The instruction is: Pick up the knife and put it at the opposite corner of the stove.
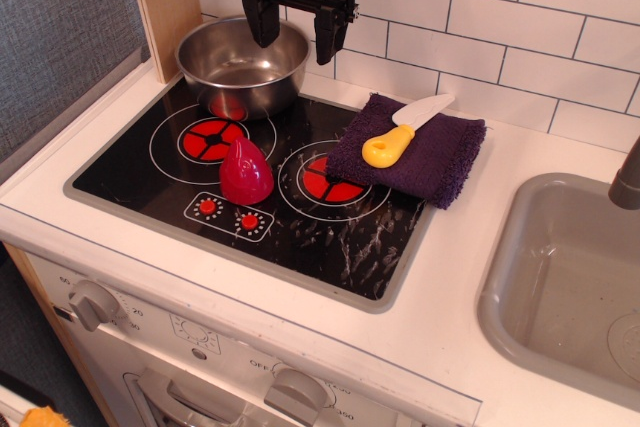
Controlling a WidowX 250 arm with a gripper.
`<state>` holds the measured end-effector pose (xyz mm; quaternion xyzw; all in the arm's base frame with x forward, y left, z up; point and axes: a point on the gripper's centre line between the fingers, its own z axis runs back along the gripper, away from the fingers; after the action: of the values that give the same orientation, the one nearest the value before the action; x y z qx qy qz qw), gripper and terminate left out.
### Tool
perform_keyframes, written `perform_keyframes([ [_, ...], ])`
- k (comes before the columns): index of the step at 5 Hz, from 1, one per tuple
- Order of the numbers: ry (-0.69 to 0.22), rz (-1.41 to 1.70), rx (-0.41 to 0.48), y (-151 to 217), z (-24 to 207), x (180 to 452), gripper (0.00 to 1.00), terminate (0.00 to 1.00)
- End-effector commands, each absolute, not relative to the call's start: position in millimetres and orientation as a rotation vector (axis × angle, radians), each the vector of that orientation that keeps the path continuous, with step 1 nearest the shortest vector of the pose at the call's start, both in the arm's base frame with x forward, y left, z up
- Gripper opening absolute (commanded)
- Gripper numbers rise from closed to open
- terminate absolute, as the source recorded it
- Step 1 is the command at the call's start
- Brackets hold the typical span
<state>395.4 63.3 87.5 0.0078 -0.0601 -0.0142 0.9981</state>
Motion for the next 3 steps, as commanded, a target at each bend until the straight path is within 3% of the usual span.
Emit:
perform_keyframes([
  [1, -0.12, -0.028, 0.016, 63.3, 87.5, 395.4, 1.0, 0.0],
  [2, -0.152, -0.082, -0.056, 39.9, 92.5, 385.9, 1.0, 0.0],
  [3, -0.149, -0.145, -0.064, 12.3, 90.4, 375.3, 1.0, 0.0],
])
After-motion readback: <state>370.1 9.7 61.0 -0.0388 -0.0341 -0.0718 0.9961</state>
